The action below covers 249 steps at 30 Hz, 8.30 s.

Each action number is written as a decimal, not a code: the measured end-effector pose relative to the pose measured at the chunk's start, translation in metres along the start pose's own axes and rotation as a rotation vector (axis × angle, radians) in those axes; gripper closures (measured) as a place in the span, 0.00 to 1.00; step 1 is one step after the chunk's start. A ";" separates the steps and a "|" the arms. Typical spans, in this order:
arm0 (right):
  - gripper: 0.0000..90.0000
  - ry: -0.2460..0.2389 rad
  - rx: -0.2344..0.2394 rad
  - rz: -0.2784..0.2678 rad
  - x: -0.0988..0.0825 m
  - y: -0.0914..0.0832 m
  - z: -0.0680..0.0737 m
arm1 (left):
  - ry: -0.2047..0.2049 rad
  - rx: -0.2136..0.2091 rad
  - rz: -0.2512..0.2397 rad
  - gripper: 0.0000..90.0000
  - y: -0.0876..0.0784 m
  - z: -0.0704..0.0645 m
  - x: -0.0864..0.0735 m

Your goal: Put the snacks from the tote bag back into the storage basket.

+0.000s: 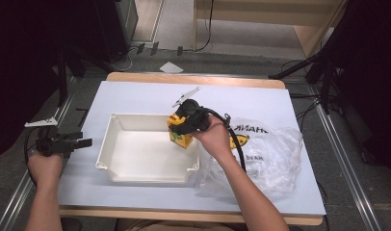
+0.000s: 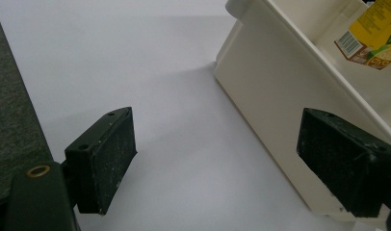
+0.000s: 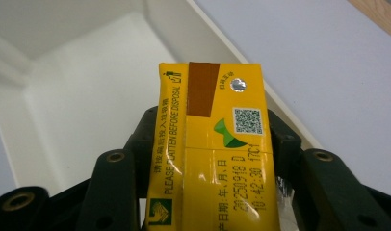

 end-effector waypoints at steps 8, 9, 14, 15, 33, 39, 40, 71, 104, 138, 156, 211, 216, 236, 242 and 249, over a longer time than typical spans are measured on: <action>0.59 0.003 -0.009 0.016 -0.001 0.016 -0.006 | 0.005 0.001 -0.001 0.16 0.000 0.000 0.000; 0.59 0.006 -0.009 0.022 -0.002 0.017 -0.006 | 0.005 0.002 -0.003 0.16 0.000 0.000 0.000; 0.59 0.013 -0.022 0.038 -0.004 0.027 -0.010 | 0.002 0.003 -0.006 0.16 -0.001 0.000 0.000; 0.59 0.013 -0.021 0.037 -0.003 0.028 -0.010 | 0.003 0.002 -0.004 0.16 -0.001 0.000 0.000; 0.59 0.013 -0.034 0.041 -0.007 0.034 -0.022 | 0.004 0.001 -0.007 0.16 -0.001 -0.001 0.000; 0.58 0.033 -0.011 0.044 -0.010 0.034 -0.026 | 0.004 0.001 -0.003 0.16 -0.001 -0.001 0.000; 0.58 0.033 -0.005 0.048 -0.010 0.034 -0.026 | 0.003 0.002 -0.004 0.16 -0.001 -0.001 0.000; 0.45 0.043 0.036 0.028 -0.016 -0.010 -0.021 | 0.002 -0.006 0.006 0.16 0.002 -0.001 0.002; 0.46 -0.059 0.090 0.045 -0.028 -0.026 0.022 | 0.017 -0.038 0.007 0.16 0.015 -0.002 0.019; 1.00 -0.001 0.127 0.093 -0.042 0.007 0.012 | 0.020 -0.037 0.006 0.16 0.016 -0.002 0.019; 1.00 0.036 0.111 0.126 -0.049 0.017 -0.003 | 0.019 -0.038 0.002 0.16 0.015 -0.002 0.019; 0.96 0.082 0.095 0.098 -0.054 0.003 -0.020 | 0.016 -0.038 0.005 0.16 0.015 -0.001 0.018; 0.96 0.066 0.074 0.106 -0.053 -0.001 -0.016 | 0.015 -0.039 0.006 0.16 0.016 -0.001 0.018; 0.96 0.055 0.069 0.086 -0.051 -0.018 -0.013 | 0.018 -0.038 0.006 0.16 0.016 -0.001 0.018; 0.96 0.048 0.066 0.069 -0.048 -0.025 -0.011 | 0.017 -0.040 0.003 0.16 0.015 -0.001 0.018; 0.93 0.057 0.073 0.042 -0.048 -0.041 -0.013 | 0.017 -0.039 0.007 0.16 0.016 -0.001 0.018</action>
Point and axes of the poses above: each handheld gripper's, and its own axes: y roughly forward along the jaws, x roughly out of its top, z roughly to its left, the point moved 6 cm from there along y, roughly forward along the jaws, and after that the axes turned 12 degrees about z, right-handed, at the moved point
